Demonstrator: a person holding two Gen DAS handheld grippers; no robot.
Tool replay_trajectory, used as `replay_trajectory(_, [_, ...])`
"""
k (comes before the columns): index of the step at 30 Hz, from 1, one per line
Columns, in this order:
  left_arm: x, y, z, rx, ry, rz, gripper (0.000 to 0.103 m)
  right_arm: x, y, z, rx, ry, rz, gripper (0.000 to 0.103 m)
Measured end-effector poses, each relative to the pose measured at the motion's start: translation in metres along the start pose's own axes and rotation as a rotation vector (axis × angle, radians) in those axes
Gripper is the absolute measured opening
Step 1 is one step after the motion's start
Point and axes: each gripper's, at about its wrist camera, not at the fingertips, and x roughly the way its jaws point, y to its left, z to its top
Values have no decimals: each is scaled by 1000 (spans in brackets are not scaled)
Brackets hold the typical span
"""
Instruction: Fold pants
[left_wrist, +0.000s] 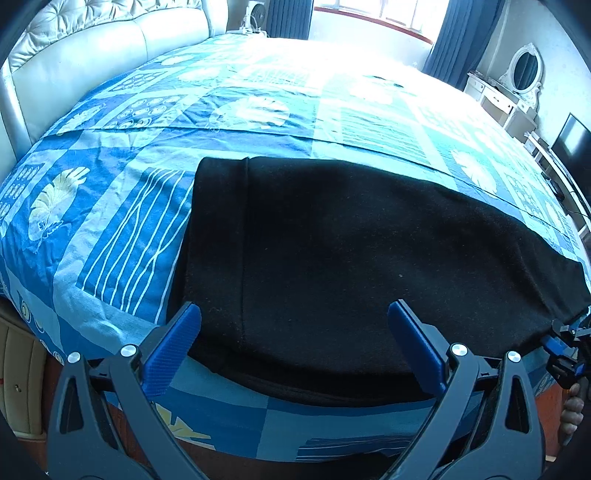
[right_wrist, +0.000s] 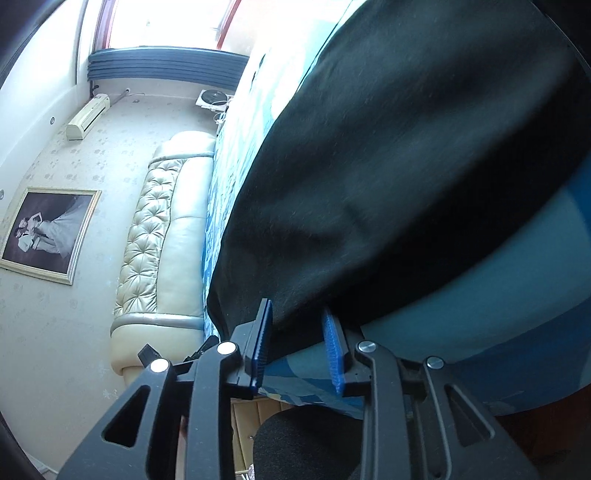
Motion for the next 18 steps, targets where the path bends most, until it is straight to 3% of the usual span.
replay_trajectory(3, [-5, -13, 2, 36, -29, -15, 101, 19, 4, -7, 6, 27, -1, 28])
replay_trajectory(4, [-4, -15, 3, 40, -28, -18, 101, 21, 4, -10, 3, 38, -22, 23])
replay_trajectory(5, [-1, -16, 4, 40, -20, -17, 101, 24, 3, -13, 2, 60, -50, 7])
replay_trajectory(10, [19, -10, -1, 11, 30, -30, 101, 11, 3, -23, -57, 101, -95, 6])
replay_trajectory(13, [25, -6, -3, -6, 49, -32, 101, -11, 9, -14, -129, 112, -103, 9])
replay_trajectory(16, [15, -8, 2, -7, 0, -59, 101, -63, 15, 12, -204, 50, -97, 15])
replay_trajectory(18, [11, -11, 9, 5, -23, -72, 101, -116, 14, 37, -255, -47, -118, 43])
